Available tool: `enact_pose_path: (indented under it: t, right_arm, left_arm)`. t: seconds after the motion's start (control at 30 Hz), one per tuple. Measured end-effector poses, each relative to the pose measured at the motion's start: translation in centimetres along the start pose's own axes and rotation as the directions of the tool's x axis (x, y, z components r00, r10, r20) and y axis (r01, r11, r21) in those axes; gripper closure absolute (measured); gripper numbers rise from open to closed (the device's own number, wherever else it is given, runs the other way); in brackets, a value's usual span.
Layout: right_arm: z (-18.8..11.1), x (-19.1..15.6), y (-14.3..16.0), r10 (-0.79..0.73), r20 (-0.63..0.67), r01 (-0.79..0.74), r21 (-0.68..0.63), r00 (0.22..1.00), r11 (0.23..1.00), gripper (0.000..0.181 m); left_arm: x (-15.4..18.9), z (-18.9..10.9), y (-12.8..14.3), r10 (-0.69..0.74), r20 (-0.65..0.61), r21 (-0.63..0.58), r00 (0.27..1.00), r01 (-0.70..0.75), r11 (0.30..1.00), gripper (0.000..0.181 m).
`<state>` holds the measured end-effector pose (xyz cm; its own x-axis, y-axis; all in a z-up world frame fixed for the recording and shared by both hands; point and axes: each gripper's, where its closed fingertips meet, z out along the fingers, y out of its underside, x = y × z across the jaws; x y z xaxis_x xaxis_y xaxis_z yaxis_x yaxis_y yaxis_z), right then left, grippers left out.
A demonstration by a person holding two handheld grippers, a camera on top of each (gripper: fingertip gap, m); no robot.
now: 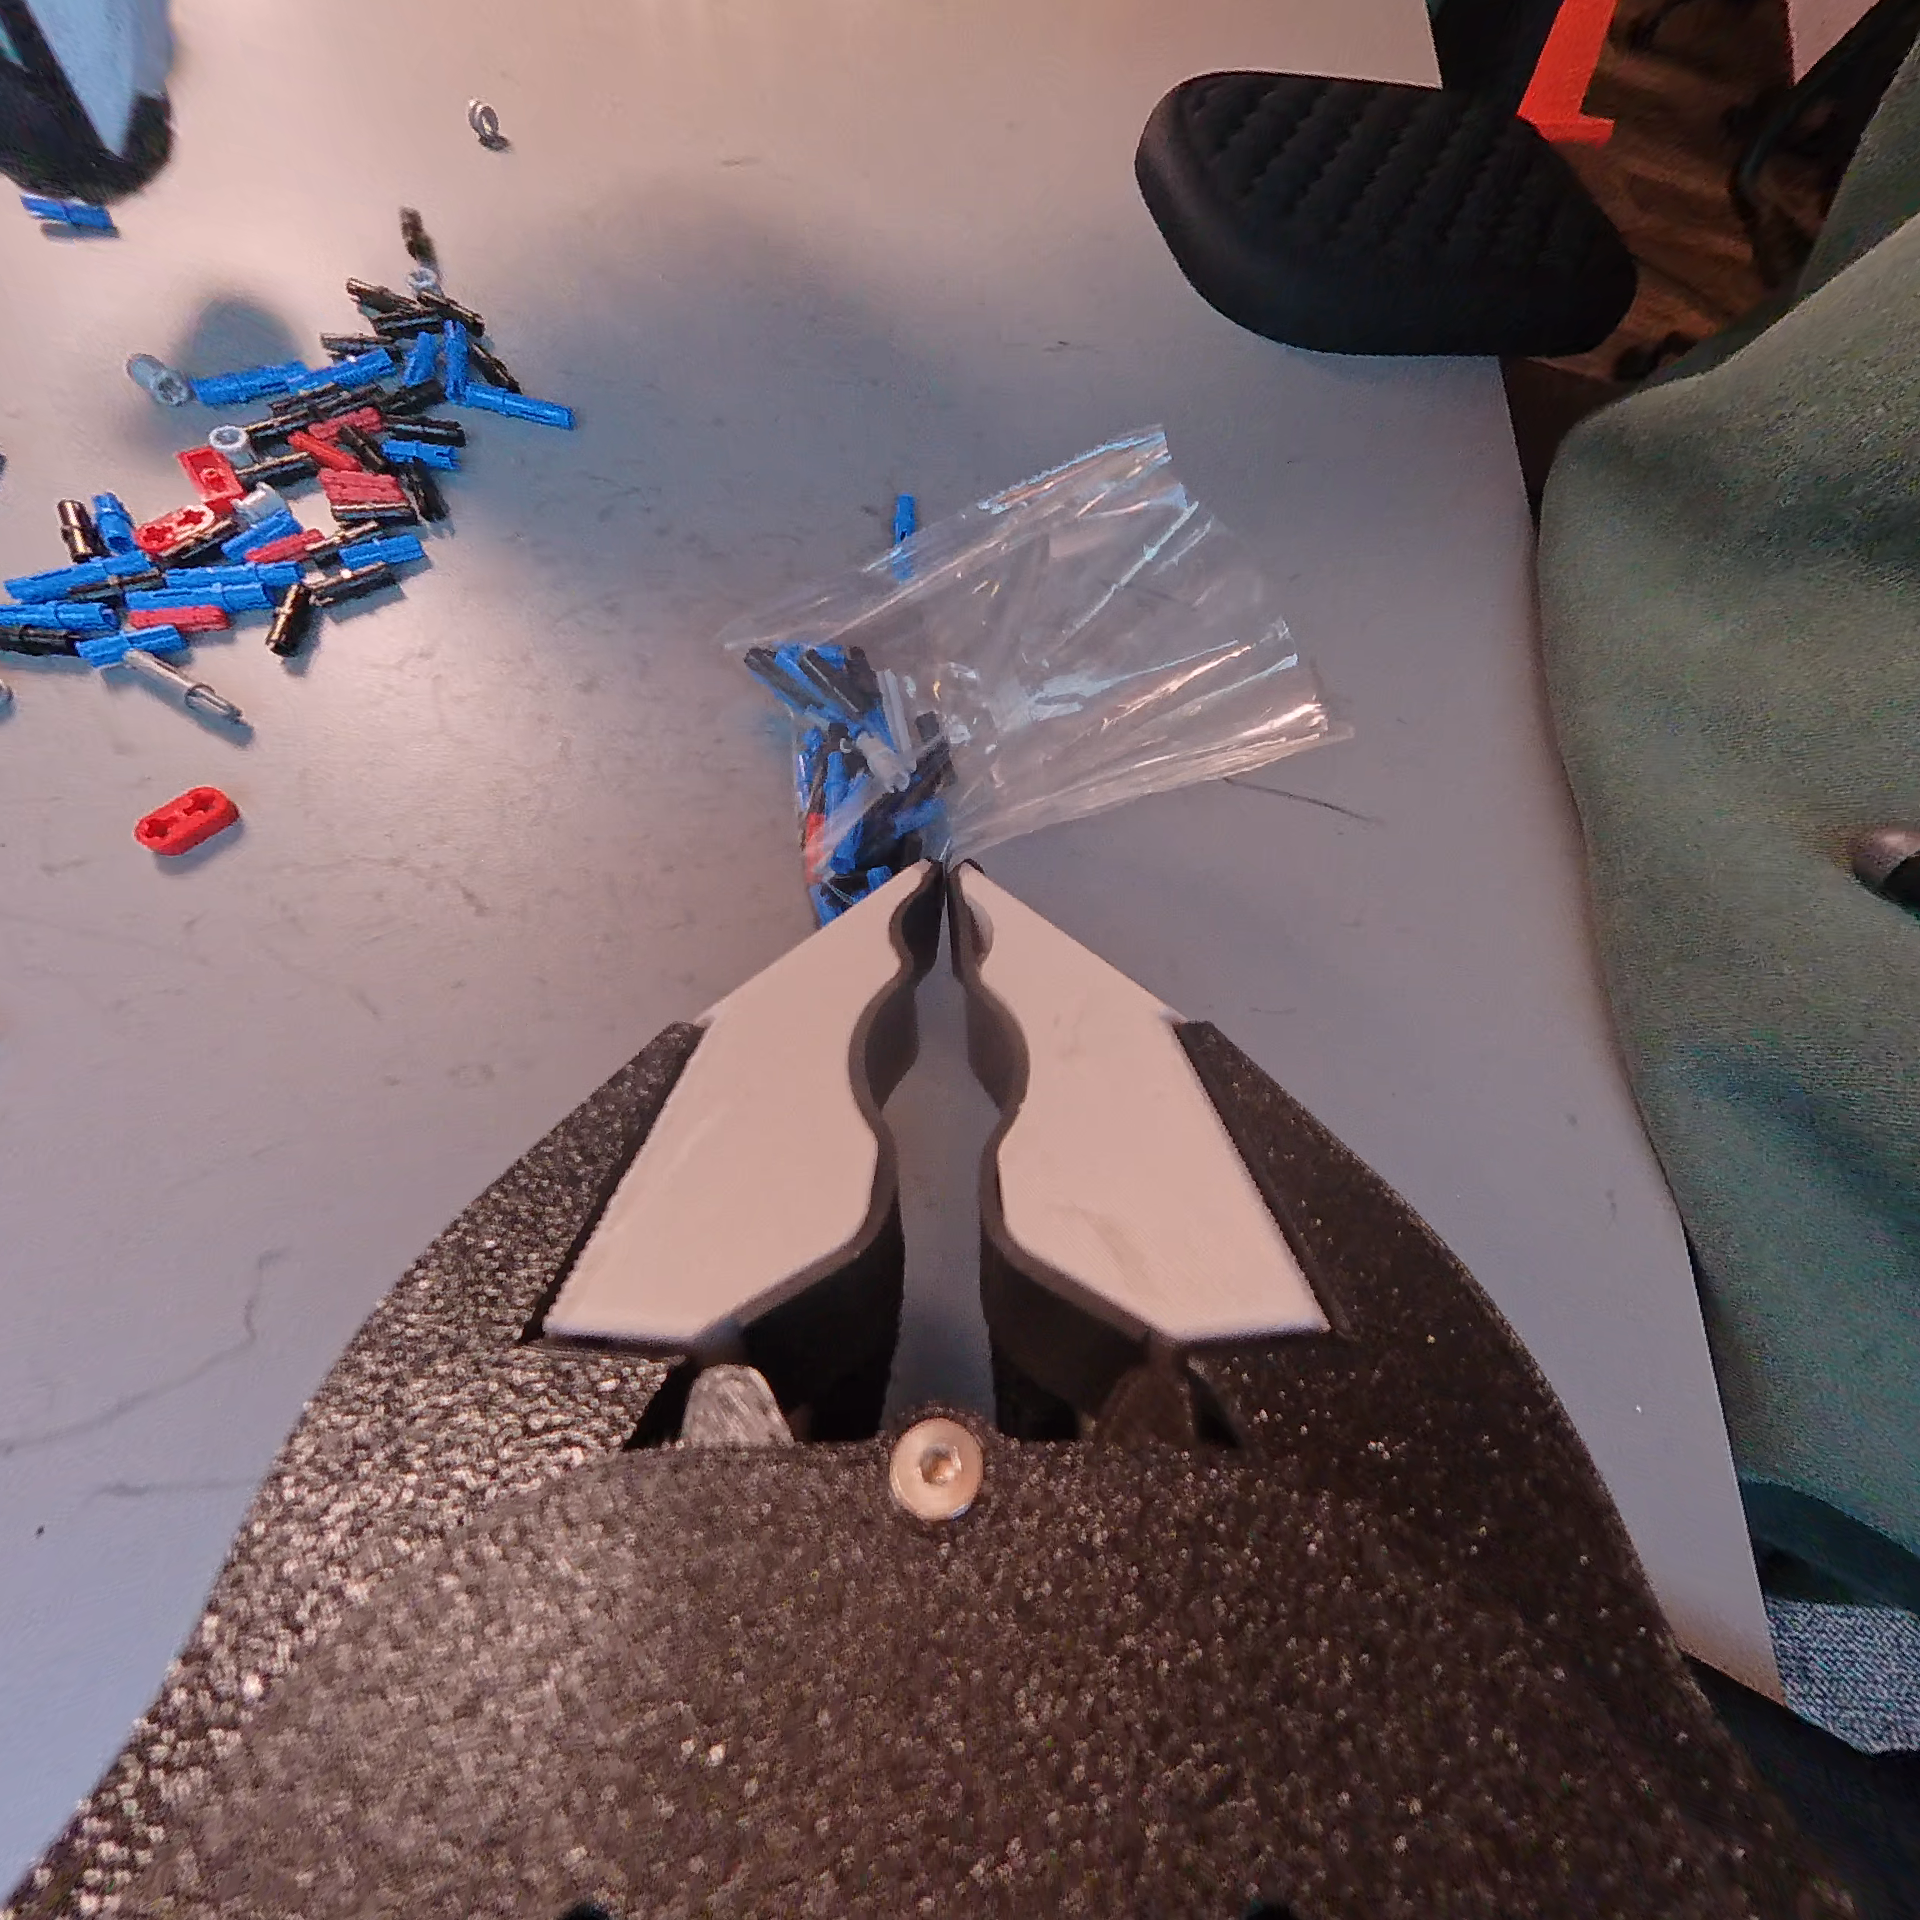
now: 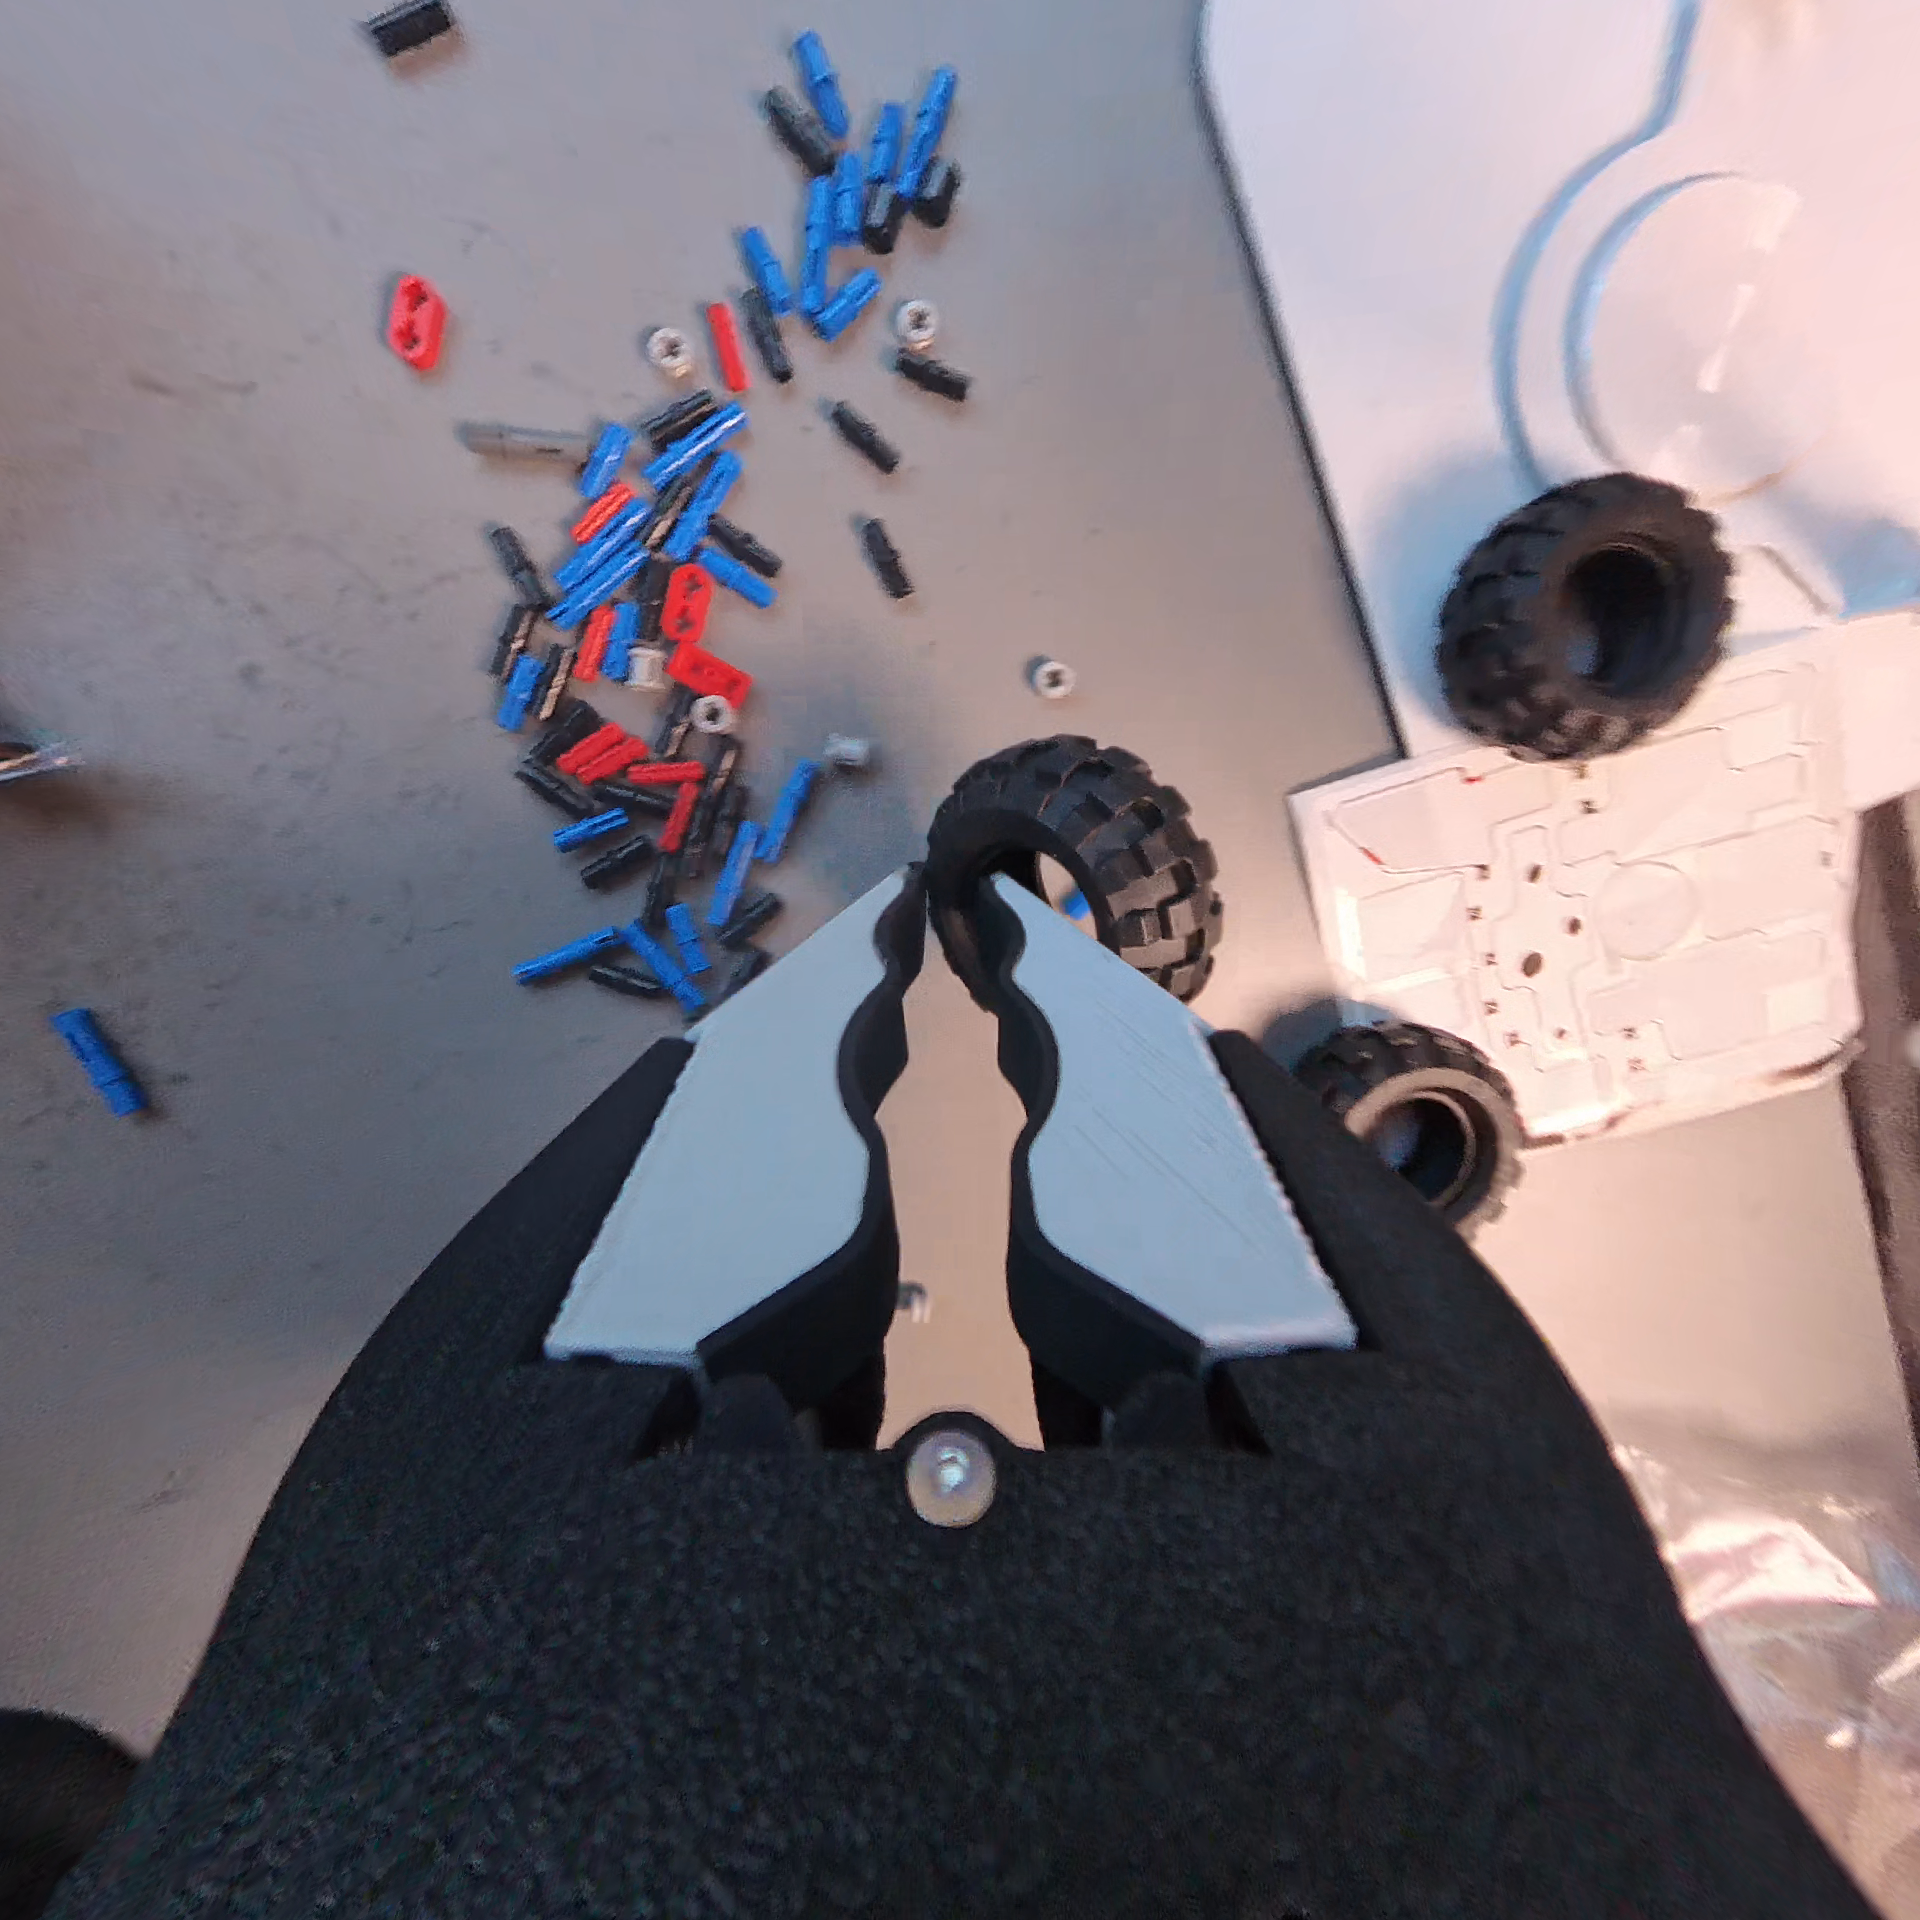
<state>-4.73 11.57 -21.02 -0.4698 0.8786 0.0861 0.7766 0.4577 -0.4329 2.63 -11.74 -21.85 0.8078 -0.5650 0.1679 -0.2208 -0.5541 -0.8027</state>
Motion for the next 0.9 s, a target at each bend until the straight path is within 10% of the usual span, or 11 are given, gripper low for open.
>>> enact_pose_path:
  t: [0.57, 0.9]
  right_arm:
    - [1.4, 2.9, 0.6, 0.104, -0.092, -0.107, -0.028, 0.99, 0.994, 0.172]
    - [1.7, -2.4, -1.7, 0.096, 0.063, -0.096, -0.003, 0.993, 0.995, 0.172]
  left_arm:
    - [-0.1, 0.1, 0.0, -0.004, 0.003, -0.004, 1.0, 0.004, 1.0, 0.181]
    - [0.0, 0.1, 0.1, -0.002, 0.001, -0.004, 1.0, 0.002, 1.0, 0.181]
